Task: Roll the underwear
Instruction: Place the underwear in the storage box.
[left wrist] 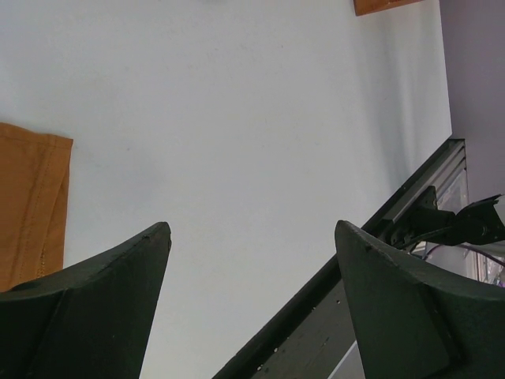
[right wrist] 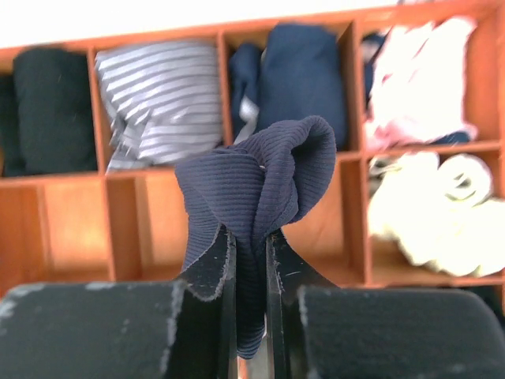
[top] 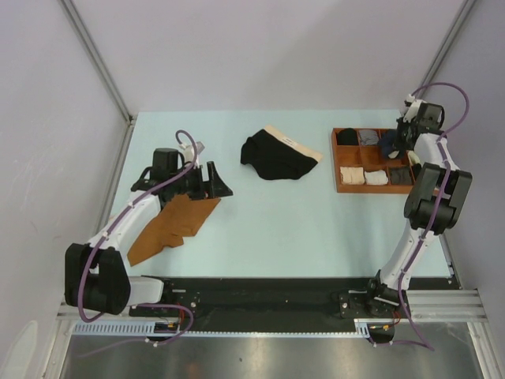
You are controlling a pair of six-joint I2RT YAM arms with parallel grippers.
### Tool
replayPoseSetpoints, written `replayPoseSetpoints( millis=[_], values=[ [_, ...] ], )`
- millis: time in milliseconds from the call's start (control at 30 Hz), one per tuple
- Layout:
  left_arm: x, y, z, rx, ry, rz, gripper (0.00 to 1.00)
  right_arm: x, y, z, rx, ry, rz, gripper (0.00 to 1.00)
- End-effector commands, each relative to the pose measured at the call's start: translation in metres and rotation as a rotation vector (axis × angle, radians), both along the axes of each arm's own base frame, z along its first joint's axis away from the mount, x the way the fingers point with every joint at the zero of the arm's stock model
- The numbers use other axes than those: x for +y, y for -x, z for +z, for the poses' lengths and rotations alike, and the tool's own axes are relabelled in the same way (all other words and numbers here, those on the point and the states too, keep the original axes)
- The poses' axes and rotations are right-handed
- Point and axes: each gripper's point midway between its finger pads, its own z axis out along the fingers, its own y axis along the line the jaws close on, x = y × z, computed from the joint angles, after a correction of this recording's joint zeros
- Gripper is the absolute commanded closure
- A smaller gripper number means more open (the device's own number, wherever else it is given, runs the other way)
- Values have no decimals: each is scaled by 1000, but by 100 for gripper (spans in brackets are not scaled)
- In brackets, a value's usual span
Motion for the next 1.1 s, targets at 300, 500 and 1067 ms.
replayPoseSetpoints(
  millis=[300,500,1067],
  values=[
    [3,-7,1,-27,23,-6,10,-33,-20,-3,-13,34,-11,100],
    [3,-8,3,-28,33,-7,11,-30,-8,-22,37,21,-9,100],
    [4,-7,2,-30,33,-4,10,-35,4,-72,158,22,-28,100]
  ],
)
